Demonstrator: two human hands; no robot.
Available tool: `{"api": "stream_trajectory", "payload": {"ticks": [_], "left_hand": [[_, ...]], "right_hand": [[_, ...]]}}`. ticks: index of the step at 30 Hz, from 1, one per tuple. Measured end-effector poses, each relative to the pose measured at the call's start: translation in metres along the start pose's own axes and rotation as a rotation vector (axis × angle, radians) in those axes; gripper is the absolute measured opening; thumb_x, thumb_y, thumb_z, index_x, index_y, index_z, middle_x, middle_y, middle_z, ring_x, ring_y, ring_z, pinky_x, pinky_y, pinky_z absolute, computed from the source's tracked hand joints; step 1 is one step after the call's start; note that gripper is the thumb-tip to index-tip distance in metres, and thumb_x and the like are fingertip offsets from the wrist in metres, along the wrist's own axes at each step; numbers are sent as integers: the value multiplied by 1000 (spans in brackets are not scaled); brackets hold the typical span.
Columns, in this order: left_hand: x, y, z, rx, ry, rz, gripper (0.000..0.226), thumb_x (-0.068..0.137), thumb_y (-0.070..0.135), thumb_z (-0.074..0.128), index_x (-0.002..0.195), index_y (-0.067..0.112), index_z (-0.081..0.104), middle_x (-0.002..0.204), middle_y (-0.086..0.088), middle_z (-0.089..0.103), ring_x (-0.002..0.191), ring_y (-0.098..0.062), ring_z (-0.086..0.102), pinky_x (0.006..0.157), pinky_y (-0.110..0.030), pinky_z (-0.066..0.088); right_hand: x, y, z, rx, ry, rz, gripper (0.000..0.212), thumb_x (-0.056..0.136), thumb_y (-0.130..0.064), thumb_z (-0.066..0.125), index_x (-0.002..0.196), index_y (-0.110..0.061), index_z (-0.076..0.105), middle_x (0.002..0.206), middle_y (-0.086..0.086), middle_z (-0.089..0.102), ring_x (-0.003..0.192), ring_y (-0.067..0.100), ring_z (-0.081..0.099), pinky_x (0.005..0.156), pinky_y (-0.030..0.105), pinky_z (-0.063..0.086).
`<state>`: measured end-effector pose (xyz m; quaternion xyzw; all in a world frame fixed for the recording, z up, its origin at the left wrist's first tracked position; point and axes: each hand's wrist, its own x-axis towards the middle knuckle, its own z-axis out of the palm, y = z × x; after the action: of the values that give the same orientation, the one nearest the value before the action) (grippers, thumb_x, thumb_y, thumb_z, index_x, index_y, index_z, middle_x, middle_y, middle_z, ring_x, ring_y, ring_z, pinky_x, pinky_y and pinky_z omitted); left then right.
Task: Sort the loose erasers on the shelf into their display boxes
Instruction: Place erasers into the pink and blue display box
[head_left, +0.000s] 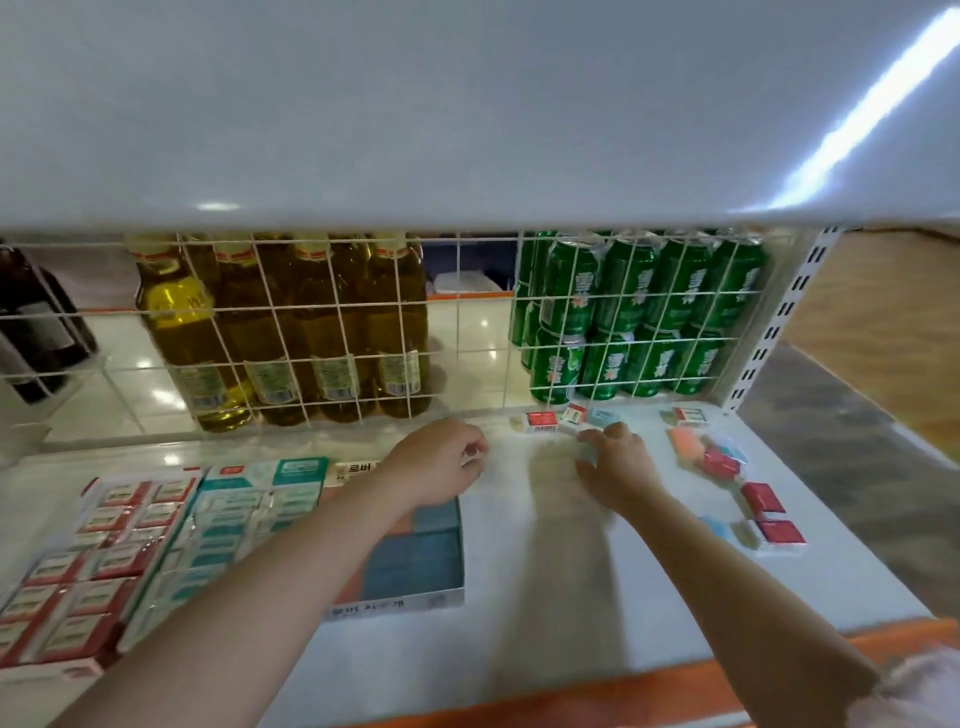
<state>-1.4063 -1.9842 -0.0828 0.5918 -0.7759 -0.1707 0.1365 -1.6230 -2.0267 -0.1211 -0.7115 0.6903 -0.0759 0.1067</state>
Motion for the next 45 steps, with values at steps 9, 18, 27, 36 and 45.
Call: {"api": "stream_trajectory", "payload": {"ticks": [9,18,27,36,45], "left_hand": [[26,13,21,9,-9,-80,29,93,25,52,120,17,60,119,0,58,106,-13,54,92,-26,44],[72,61,56,83,0,10,37,92,24,50,129,21,50,133,-2,47,123,-21,45,101,-32,38],[108,91,86,189,-82,85,61,94,33,49,147,14,26,154,-7,23,139,-25,25,112,-37,27],[129,99,92,253,-132,25,62,97,41,41,148,14,21,157,-5,13,144,-23,13,116,-35,13],[113,98,92,48,-6,86,20,89,25,58,105,14,62,104,-2,52,99,-23,55,75,-30,41]], "right_hand": [[10,28,-13,11,13,-19,33,82,-5,49,115,-5,45,114,16,52,104,33,53,80,33,42],[16,73,-39,82,59,15,35,87,-8,49,119,-12,60,114,12,63,102,28,58,76,26,41],[8,103,-49,222,120,24,39,84,3,46,115,-13,66,114,13,63,98,29,58,72,25,39],[5,124,-42,464,154,124,40,84,3,46,115,-13,65,114,10,65,91,25,64,72,28,54],[3,124,-44,373,137,75,43,82,0,50,121,-14,62,113,14,63,88,32,63,76,38,53]]}}
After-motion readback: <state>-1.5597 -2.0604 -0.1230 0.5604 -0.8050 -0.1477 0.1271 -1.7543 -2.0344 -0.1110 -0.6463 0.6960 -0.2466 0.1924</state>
